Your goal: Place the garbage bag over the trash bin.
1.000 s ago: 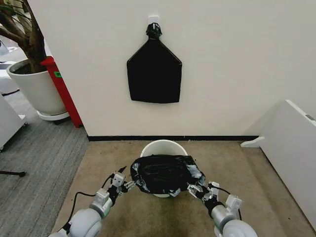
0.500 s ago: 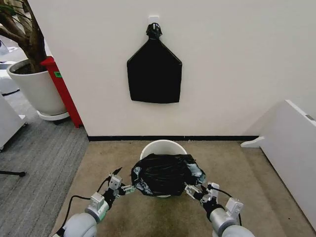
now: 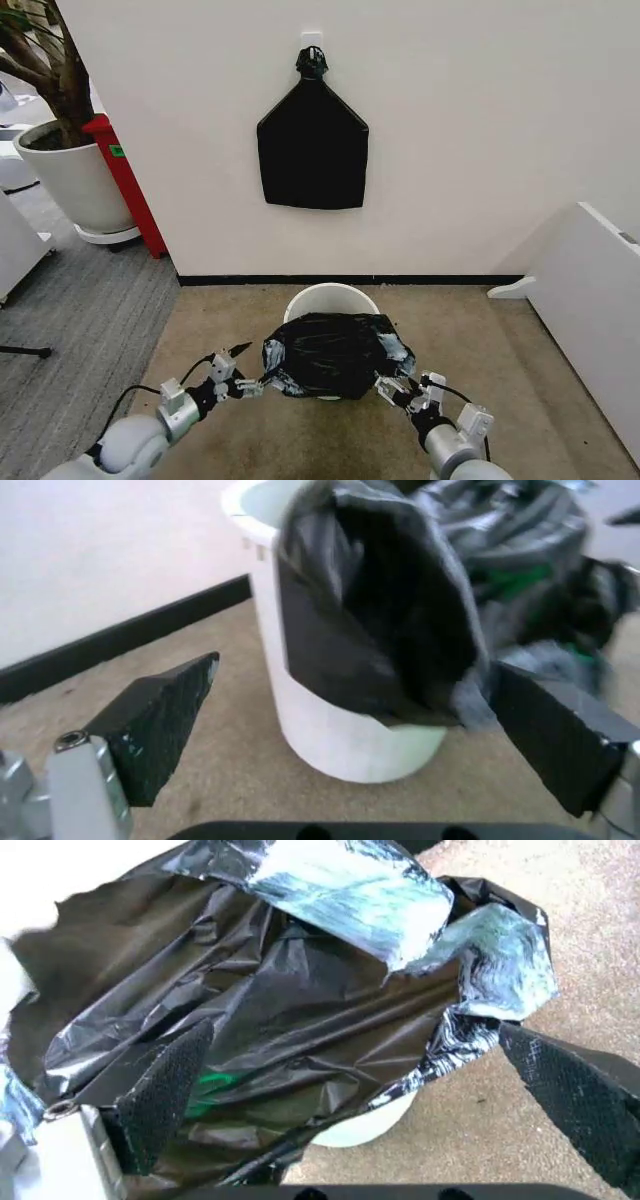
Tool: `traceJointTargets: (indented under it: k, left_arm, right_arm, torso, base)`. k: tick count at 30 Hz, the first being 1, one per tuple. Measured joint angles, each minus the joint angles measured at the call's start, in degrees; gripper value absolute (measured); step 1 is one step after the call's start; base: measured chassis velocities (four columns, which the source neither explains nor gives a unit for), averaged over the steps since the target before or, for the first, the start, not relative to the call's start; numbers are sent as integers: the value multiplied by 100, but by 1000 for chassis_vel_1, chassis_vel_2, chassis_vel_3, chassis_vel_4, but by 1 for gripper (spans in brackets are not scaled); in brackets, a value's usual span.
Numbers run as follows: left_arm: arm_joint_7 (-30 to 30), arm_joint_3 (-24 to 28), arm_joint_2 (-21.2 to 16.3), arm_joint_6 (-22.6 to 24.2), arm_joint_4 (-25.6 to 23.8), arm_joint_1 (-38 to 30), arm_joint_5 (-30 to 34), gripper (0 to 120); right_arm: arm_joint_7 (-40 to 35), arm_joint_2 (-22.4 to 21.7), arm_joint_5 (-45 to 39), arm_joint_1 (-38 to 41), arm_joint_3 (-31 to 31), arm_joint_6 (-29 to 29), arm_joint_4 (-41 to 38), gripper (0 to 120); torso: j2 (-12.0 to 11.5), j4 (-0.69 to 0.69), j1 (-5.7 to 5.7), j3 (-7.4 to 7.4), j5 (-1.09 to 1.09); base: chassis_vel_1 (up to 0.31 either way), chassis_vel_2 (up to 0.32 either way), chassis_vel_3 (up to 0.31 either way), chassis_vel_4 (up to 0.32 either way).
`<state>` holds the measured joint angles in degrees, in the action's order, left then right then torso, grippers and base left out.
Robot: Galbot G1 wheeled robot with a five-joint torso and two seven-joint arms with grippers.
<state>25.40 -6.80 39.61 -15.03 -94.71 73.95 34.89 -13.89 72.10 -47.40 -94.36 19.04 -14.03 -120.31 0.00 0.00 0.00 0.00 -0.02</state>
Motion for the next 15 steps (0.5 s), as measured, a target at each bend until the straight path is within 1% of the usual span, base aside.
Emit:
traceJointTargets:
  k: [1,4,5,8,10,11,13,15]
  left_arm:
    - [0,0,0,0,0,0,0,100]
    - [527,0,-113,-235,208,-168,-6,100]
    - [583,0,-120,-256,225,-184,-7,100]
    - [1020,-16,-212,-332,302,-267,11,100]
    - [1002,-59,-244,-263,224,-203,130,100]
    - [860,-143,-236,-200,121,-117,263,100]
    - [389,-460,-139,-47,-194,129,532,100]
    - [-276,-880,32,186,-665,458,792,100]
  right_arm:
    - [0,0,0,0,0,0,0,100]
    - [-30,7,1,34,-8,-2,9,100]
    - [-32,8,1,34,-8,-3,13,100]
    - [-43,21,13,20,-2,-3,28,100]
    - [-77,38,21,-4,13,-3,-7,100]
    - [-137,59,34,-27,31,-3,-80,100]
    - [-223,77,90,-90,81,0,-252,100]
    - [-266,56,205,-150,149,0,-500,100]
  torso:
    - [0,0,0,0,0]
    - [0,0,0,0,2]
    - [0,0,0,0,1]
    - [0,-1,0,0,2]
    - [0,-1,0,0,4]
    - [0,0,0,0,2]
    - [0,0,0,0,2]
    - [0,-2,0,0,3]
  base:
    - [0,0,0,0]
    - [0,0,0,0]
    - [0,0,0,0]
    - [0,0,0,0]
    - [0,0,0,0]
    - [0,0,0,0]
    - [0,0,0,0]
    - [0,0,0,0]
